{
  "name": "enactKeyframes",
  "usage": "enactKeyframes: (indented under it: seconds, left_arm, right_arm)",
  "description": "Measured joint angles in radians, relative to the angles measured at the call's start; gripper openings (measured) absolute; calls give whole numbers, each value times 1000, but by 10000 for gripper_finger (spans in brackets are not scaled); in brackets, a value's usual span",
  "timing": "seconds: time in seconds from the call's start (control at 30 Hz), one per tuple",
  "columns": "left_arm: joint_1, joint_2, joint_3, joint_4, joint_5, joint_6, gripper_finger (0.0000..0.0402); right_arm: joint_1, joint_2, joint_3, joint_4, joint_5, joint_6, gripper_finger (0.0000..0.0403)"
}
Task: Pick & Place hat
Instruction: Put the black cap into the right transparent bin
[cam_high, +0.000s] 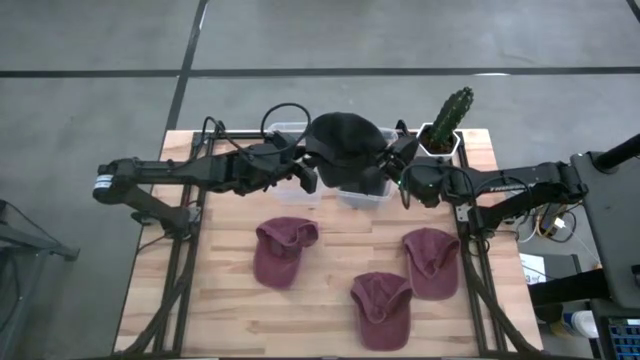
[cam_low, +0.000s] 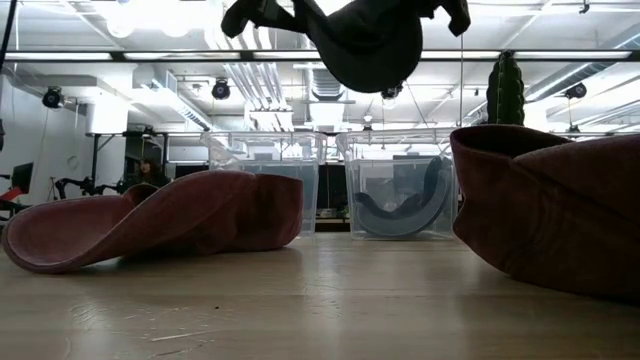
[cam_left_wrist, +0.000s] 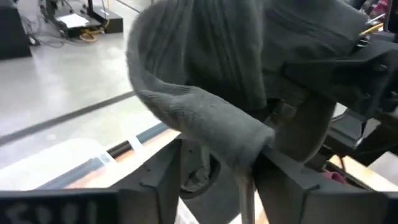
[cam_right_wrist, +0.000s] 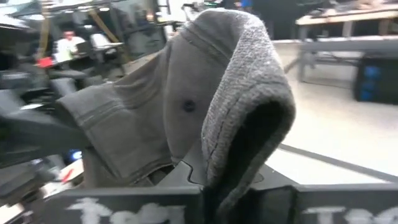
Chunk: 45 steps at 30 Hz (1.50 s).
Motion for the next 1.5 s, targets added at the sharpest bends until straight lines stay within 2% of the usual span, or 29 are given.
enactKeyframes:
  seconds: [0.17,0.43,0.63,0.77,1.13,1.3,1.5]
  left_arm:
    - [0,-35,0,-42,0,74,209]
    - [0,-125,0,-247,-19,86,210]
    - [0,-183,0,-358,-67,86,210]
    - [0,-202,-1,-391,-118,102,210]
    - [0,-205,-18,-386,-123,282,210]
    - [0,-224,-86,-312,-126,356,210]
    - [15,-292,-198,-236,-126,358,211]
  right_arm:
    - [-54,0,-1,-98,34,138,12]
    - [-173,-1,-5,-328,19,444,12]
    - [-226,-1,-39,-370,-38,563,13]
    - [-237,-1,-65,-374,-45,602,14]
    - [-259,-1,-116,-373,-95,668,14]
    - [-270,7,-116,-373,-121,655,15]
    - [-280,65,-116,-369,-145,655,15]
